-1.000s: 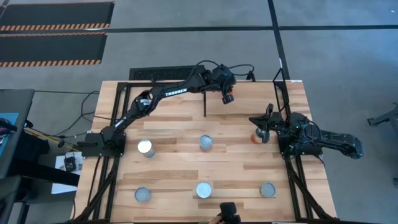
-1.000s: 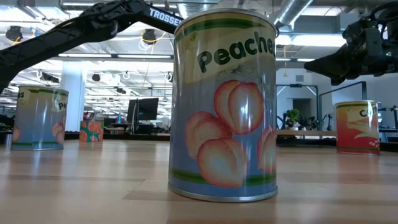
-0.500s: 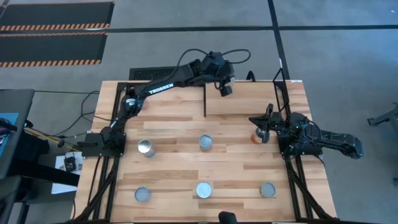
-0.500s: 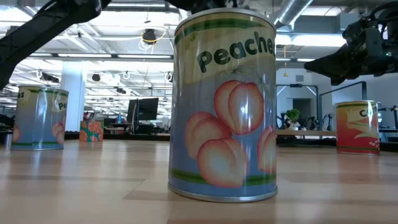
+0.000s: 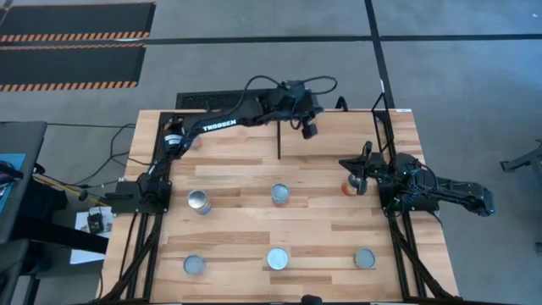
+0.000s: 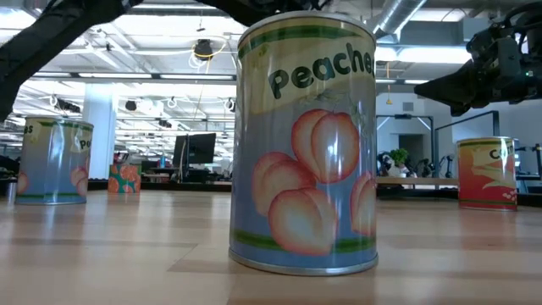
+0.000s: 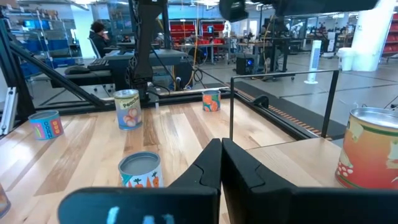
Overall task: Pick and place cans onto a shelf
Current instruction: Put the large canned corn on the shelf aligned with the other large canned corn
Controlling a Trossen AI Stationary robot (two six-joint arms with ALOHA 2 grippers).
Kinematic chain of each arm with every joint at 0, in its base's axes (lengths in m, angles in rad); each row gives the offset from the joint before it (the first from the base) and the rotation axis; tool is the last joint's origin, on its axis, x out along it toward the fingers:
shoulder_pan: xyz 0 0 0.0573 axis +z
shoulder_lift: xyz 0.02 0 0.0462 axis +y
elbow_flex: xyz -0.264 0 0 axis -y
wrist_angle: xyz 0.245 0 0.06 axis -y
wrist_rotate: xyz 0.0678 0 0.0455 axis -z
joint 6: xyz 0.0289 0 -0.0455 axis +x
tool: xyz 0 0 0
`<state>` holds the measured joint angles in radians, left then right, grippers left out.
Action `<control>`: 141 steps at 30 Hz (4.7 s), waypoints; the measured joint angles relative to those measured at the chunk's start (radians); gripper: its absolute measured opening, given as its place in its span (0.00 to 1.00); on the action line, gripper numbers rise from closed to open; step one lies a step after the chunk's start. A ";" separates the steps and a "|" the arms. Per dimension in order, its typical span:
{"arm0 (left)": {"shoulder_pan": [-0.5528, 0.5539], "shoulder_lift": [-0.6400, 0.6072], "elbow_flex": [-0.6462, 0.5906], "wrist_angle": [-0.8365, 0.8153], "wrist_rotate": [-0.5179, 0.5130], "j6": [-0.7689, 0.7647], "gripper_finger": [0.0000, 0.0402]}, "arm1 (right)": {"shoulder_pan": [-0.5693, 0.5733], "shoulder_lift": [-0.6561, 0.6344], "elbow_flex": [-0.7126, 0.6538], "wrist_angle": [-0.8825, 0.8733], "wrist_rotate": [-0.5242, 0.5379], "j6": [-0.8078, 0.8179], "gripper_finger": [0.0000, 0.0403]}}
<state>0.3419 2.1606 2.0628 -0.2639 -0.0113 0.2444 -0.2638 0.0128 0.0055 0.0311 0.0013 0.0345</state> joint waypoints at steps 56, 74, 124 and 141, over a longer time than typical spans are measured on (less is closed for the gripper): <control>-0.151 -1.296 -1.878 1.047 0.080 -0.126 0.00 | -0.004 -0.001 0.003 0.034 0.023 -0.017 0.08; -0.149 -1.534 -1.929 0.741 0.082 -0.114 0.00 | 0.089 0.026 0.021 0.180 -0.007 -0.120 0.07; -0.151 -1.533 -1.928 0.794 0.145 -0.093 0.00 | 0.448 1.204 0.842 -1.206 0.266 0.807 0.42; -0.151 -1.533 -1.928 0.794 0.132 -0.120 0.00 | 0.380 1.269 0.938 -1.208 0.238 0.612 0.02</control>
<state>0.1909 0.6273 0.1349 0.5297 0.1211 0.1244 0.1162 1.2816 0.9435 -1.1768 0.2389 0.6469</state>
